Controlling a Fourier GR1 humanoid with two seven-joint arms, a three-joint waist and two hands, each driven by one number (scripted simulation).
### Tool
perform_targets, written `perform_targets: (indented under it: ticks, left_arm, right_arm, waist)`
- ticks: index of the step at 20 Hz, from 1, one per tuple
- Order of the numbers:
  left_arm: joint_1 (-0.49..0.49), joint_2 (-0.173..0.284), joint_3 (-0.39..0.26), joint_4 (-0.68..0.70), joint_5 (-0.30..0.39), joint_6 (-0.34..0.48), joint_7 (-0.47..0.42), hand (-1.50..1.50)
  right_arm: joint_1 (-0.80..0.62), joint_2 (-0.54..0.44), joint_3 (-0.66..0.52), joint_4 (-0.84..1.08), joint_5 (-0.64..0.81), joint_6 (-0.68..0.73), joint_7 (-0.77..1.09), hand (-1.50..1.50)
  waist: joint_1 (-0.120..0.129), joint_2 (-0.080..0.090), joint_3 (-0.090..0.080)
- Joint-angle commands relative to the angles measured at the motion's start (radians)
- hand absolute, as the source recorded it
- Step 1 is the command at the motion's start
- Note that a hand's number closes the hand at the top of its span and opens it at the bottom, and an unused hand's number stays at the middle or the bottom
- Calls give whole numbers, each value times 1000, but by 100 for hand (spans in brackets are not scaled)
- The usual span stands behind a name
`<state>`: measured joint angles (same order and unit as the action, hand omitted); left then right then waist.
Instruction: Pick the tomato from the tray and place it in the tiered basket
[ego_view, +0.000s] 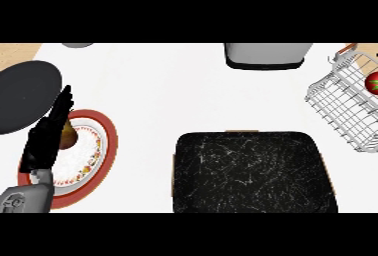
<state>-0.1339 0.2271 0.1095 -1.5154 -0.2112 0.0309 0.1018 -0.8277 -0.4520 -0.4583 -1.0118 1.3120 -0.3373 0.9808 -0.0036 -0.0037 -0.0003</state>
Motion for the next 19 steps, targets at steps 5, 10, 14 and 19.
perform_targets:
  ticks: [5, 10, 14, 19]
  left_arm:
    - [-19, 34, 40, 35, 11, -13, -17, 0]
    - [14, 10, 25, 41, -12, 9, -32, 0]
    - [59, 11, 44, 22, 0, 14, -33, 0]
    - [67, -3, 35, -6, 13, 4, -43, 0]
  right_arm:
    - [105, 30, -32, -379, 17, 131, 200, -150]
    - [227, 104, -74, -700, -29, 281, 243, -150]
    - [389, 175, -121, -982, -100, 369, 214, -150]
    - [657, 361, -120, -1370, -141, 360, 163, -150]
  waist:
    - [-26, -8, -1]
    - [-43, -13, -1]
    - [-63, -21, -1]
    - [-44, -12, 0]
